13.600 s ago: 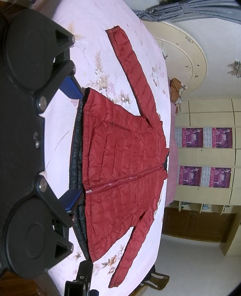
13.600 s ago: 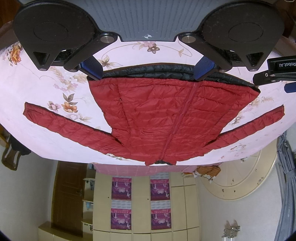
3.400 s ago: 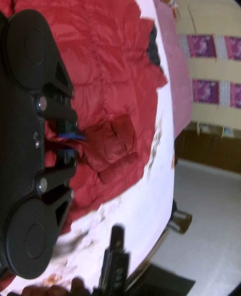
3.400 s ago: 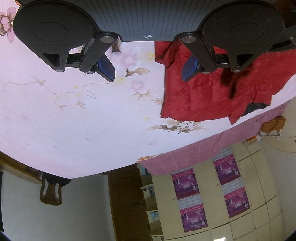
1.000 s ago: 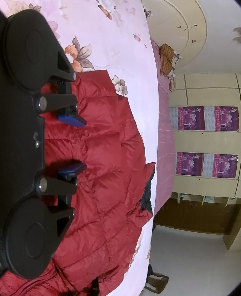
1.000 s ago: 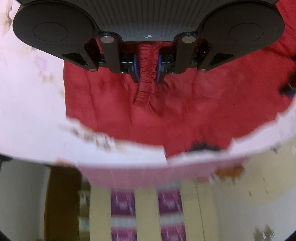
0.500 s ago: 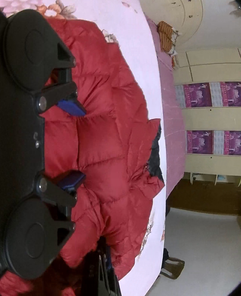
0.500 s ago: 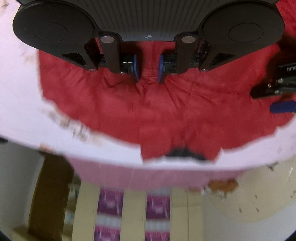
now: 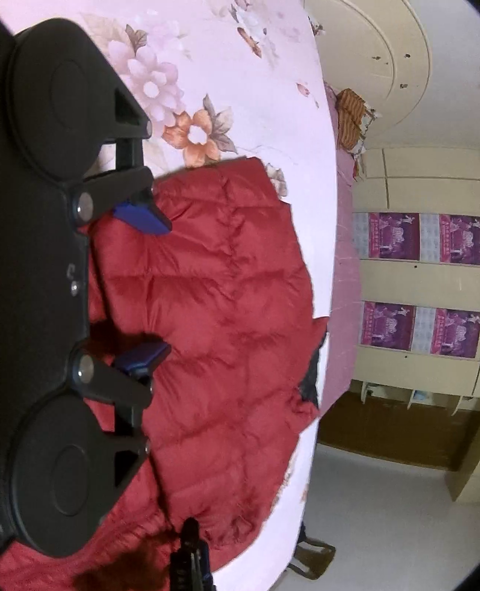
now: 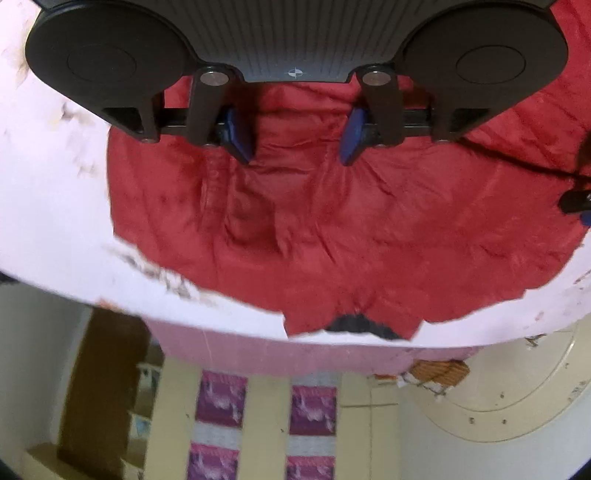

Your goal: Fold large clothes

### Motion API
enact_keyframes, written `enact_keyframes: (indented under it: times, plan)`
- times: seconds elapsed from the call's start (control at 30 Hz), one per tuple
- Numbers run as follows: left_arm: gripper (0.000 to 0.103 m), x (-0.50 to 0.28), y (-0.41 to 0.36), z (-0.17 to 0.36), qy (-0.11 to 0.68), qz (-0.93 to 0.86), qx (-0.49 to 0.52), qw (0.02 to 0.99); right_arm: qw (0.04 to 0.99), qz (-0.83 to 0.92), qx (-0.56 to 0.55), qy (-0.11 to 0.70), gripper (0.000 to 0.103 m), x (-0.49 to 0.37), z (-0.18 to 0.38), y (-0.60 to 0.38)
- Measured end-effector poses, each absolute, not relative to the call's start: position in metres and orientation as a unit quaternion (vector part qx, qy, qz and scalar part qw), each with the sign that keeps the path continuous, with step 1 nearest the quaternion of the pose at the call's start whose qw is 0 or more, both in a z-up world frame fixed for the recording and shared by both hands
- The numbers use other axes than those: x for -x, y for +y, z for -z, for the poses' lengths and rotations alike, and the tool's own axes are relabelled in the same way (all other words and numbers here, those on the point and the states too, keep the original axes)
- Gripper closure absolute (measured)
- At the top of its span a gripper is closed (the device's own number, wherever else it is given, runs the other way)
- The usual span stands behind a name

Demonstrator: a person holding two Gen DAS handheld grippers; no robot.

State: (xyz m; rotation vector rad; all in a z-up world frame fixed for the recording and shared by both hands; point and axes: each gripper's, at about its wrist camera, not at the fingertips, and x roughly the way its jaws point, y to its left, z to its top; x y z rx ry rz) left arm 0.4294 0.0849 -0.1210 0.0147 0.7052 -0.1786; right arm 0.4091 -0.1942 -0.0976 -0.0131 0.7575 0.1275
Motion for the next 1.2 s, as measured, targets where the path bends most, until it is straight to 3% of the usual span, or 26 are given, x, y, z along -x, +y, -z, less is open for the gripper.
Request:
enact_keyframes:
  times: [0.37,0.43,0.47,0.53,0.57,0.6,0.63,0.97,1.03,1.1,1.2]
  plan:
    - [0.038,-0.426,0.086,0.122,0.347,0.088,-0.013,0.934,0.922,-0.046,0.025,0.383,0.051,-0.416,0.097,-0.188]
    - [0.028,-0.422,0.087,0.116,0.341,0.081,-0.012,0.936,0.931,-0.043,0.012,0.363,0.05,-0.408,0.083,-0.19]
    - [0.016,-0.419,0.087,0.114,0.338,0.077,-0.014,0.938,0.937,-0.043,0.002,0.347,0.05,-0.401,0.074,-0.192]
    - [0.014,-0.413,0.089,0.112,0.337,0.066,-0.019,0.939,0.939,-0.048,-0.015,0.341,0.05,-0.393,0.065,-0.196]
    - [0.014,-0.41,0.09,0.112,0.339,0.063,-0.02,0.939,0.939,-0.048,-0.022,0.341,0.046,-0.391,0.063,-0.198]
    - [0.014,-0.406,0.092,0.111,0.342,0.058,-0.021,0.938,0.939,-0.048,-0.028,0.341,0.023,-0.388,0.061,-0.2]
    - [0.014,-0.402,0.094,0.111,0.342,0.053,-0.022,0.938,0.939,-0.051,-0.035,0.337,0.013,-0.384,0.059,-0.203]
    - [0.021,-0.324,0.136,0.107,0.371,0.034,0.002,0.928,0.93,-0.043,-0.132,0.34,0.014,-0.305,0.051,-0.274]
    - [0.028,-0.303,0.143,0.108,0.38,0.028,0.016,0.925,0.925,-0.046,-0.149,0.345,0.032,-0.281,0.052,-0.291]
    - [0.032,-0.282,0.149,0.109,0.39,0.018,0.029,0.92,0.918,-0.047,-0.169,0.356,0.04,-0.254,0.058,-0.31]
    - [0.036,-0.247,0.16,0.109,0.393,0.016,0.065,0.917,0.907,-0.04,-0.199,0.368,0.042,-0.212,0.067,-0.339]
